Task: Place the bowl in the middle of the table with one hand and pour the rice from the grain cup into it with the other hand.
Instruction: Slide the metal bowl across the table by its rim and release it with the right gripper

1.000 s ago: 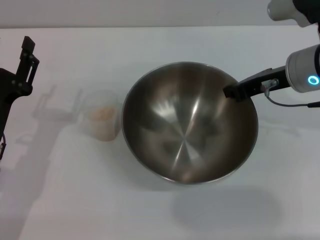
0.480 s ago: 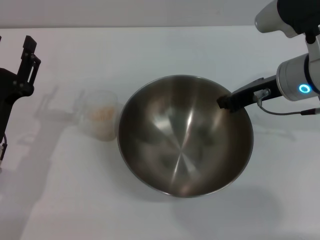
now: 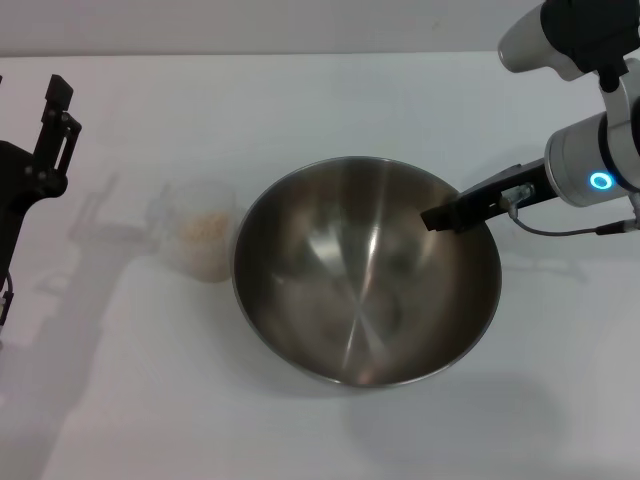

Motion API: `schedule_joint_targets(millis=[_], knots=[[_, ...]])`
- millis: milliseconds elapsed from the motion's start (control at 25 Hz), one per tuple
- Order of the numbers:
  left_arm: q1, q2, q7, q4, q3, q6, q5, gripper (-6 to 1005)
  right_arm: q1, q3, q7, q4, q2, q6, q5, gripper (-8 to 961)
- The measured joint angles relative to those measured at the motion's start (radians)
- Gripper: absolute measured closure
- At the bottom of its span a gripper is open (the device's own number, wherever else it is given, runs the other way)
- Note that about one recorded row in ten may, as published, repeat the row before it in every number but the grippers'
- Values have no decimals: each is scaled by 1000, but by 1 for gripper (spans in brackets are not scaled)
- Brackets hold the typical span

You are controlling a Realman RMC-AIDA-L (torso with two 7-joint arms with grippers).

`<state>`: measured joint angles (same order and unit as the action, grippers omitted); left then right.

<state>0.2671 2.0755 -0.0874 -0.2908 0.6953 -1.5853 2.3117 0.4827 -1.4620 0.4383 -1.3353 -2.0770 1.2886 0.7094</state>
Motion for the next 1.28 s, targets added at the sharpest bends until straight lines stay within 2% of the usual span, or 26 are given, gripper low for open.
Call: schedule_joint_targets(millis=[520, 720, 840, 1040, 1200, 1280], knots=[[-20, 0, 0, 2, -1, -29, 0, 355, -23, -2, -3, -192, 0, 6, -77, 519], [-26, 0, 0, 5, -1, -32, 0, 358, -41, -32, 3, -286, -2, -70, -141, 446], [-27, 1, 0, 6, -1, -32, 0, 360, -86, -90, 12, -333, -3, -201, -202, 442], [-28, 1, 0, 6, -1, -29, 0, 363, -182, -245, 18, -354, -8, -522, -358, 435], [-30, 2, 0, 6, -1, -25, 0, 366, -268, -362, 10, -304, -13, -874, -475, 430], [-30, 1, 0, 6, -1, -25, 0, 368, -313, -404, 9, -253, -13, -1095, -501, 427]])
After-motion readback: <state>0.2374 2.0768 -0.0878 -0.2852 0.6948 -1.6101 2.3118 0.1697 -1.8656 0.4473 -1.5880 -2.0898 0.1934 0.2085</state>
